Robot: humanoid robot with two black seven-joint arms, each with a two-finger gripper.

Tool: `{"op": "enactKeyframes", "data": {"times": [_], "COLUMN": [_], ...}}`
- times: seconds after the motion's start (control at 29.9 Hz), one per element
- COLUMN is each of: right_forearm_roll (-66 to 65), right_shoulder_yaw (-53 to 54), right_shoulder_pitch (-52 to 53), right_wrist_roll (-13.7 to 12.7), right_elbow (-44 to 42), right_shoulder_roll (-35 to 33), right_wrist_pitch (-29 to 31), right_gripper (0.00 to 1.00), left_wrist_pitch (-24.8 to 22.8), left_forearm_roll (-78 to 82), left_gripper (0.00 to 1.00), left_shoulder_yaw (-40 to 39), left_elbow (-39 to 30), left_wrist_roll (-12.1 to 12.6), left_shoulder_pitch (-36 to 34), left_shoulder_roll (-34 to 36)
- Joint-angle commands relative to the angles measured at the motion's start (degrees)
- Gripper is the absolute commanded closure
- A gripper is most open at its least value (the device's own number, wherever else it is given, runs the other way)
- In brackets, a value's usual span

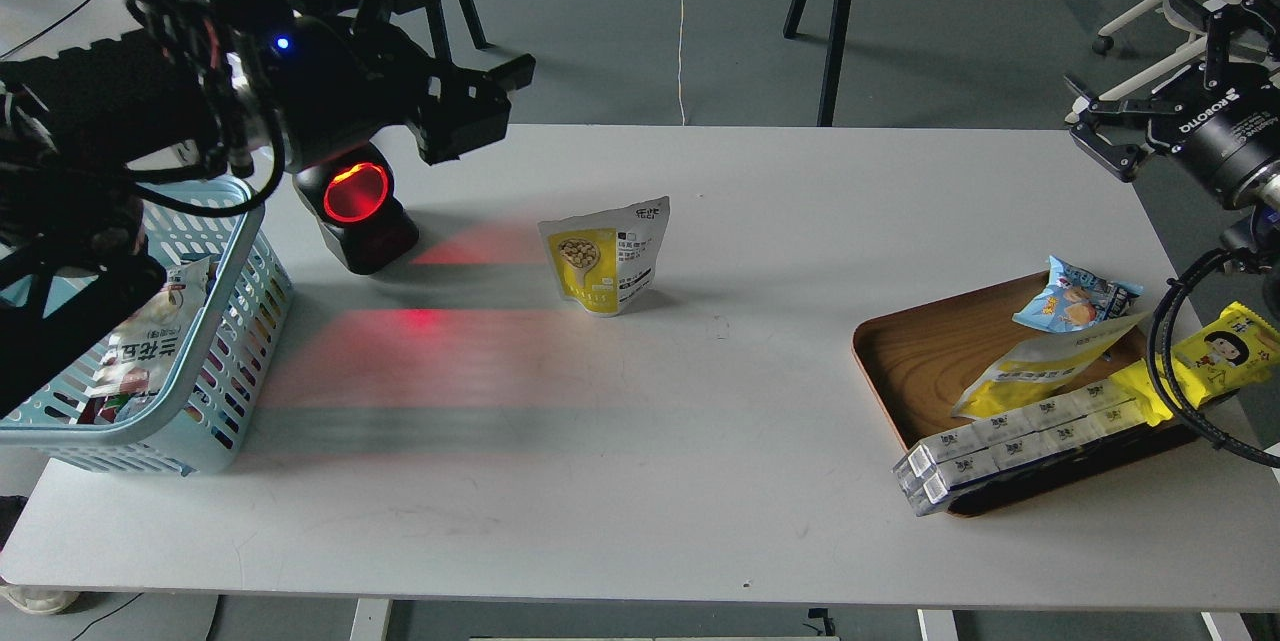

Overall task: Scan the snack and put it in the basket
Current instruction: 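Reach the left gripper to the yellow packet and grasp it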

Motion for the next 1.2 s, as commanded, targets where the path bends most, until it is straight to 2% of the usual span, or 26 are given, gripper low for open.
{"op": "enactKeyframes", "data": {"times": [0.0, 0.27, 0.47, 0.7, 0.77, 0.84, 0.9, 1.0, 1.14, 1.17], "right_forearm_roll": [-0.01, -0.01, -0.01, -0.01, -0.01, -0.01, -0.01, -0.01, -0.01, -0.01], "right_shoulder_yaw": [-0.01, -0.09, 0.08, -0.01, -0.09, -0.09, -0.18, -0.27, -0.27, -0.27], "right_shoulder_pitch": [0.1, 0.45, 0.54, 0.45, 0.45, 0.45, 0.36, 0.36, 0.28, 0.36], "right_wrist_roll": [-0.02, -0.02, -0.02, -0.02, -0.02, -0.02, -0.02, -0.02, -0.02, -0.02], "right_elbow": [0.04, 0.21, 0.12, 0.12, 0.12, 0.12, 0.12, 0.12, 0.12, 0.04], "right_shoulder_roll": [0.08, -0.01, -0.1, -0.27, -0.27, -0.27, -0.27, -0.27, -0.01, -0.01], "right_wrist_pitch": [0.0, 0.0, 0.0, 0.0, 0.0, 0.0, 0.0, 0.0, 0.0, 0.0], "right_gripper": [0.03, 0.02, 0.02, 0.02, 0.02, 0.02, 0.02, 0.02, 0.02, 0.02], "left_wrist_pitch": [-0.08, -0.08, 0.27, 3.96, 4.14, 4.23, 4.31, 4.84, 5.19, 5.19], "left_forearm_roll": [1.78, 1.78, 1.78, 1.78, 1.78, 1.78, 1.78, 1.78, 1.78, 1.78], "left_gripper": [0.0, 0.01, 0.02, 0.05, 0.1, 0.18, 0.31, 0.53, 0.69, 0.77], "left_shoulder_yaw": [4.73, 7.55, 10.01, 10.54, 10.89, 10.89, 10.89, 10.89, 10.89, 10.89], "left_elbow": [2.08, 10.78, 16.67, 24.94, 26.0, 26.26, 26.35, 26.44, 26.44, 26.44], "left_wrist_roll": [0.14, 0.41, 0.23, -0.38, -0.56, -1.95, -3.28, -3.72, -3.63, -3.63], "left_shoulder_pitch": [0.3, 0.65, 0.74, 0.65, 0.74, 0.74, 0.74, 0.74, 0.74, 0.83], "left_shoulder_roll": [-5.17, -14.67, -16.97, -19.87, -20.31, -20.48, -20.57, -20.57, -20.48, -20.48]}}
